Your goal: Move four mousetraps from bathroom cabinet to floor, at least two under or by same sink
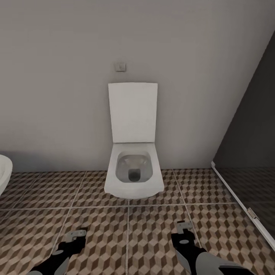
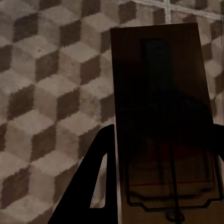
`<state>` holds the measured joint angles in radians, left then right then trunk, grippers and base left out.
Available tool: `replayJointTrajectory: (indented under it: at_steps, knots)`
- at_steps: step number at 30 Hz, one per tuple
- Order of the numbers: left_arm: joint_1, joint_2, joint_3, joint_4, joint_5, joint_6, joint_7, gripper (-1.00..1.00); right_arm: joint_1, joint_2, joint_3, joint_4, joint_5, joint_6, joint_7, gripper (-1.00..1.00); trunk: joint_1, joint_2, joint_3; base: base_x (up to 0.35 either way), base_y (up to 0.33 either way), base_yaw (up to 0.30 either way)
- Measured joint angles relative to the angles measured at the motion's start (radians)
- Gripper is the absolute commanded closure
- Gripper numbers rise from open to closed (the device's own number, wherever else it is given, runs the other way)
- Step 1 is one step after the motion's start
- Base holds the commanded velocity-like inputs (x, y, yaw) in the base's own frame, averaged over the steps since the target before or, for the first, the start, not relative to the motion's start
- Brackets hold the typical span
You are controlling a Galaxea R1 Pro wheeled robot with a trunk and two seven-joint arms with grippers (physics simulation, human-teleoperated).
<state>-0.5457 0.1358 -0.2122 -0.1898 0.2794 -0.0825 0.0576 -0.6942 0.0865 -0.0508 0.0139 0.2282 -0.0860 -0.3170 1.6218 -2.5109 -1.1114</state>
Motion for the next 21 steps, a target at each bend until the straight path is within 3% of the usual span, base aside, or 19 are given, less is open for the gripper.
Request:
replayJointTrajectory:
  at_steps: [6, 12, 21]
  knots:
    - [-0.006, -0.014, -0.001, -0.025, -0.019, 0.044, -0.006, 1.00, 0.001, 0.000, -0.002, -0.015, -0.002, 0.006, -0.001, 1.00, 0.000, 0.000, 0.000, 0.000, 0.000, 0.000]
    - [-0.011, -0.026, -0.001, -0.021, -0.024, 0.133, -0.011, 1.00, 0.002, -0.002, -0.001, -0.135, -0.007, 0.109, 0.002, 1.00, 0.000, 0.000, 0.000, 0.000, 0.000, 0.000]
    - [-0.013, -0.035, -0.001, -0.020, -0.026, 0.148, -0.013, 1.00, 0.003, -0.004, -0.002, -0.165, -0.009, 0.135, 0.017, 1.00, 0.000, 0.000, 0.000, 0.000, 0.000, 0.000]
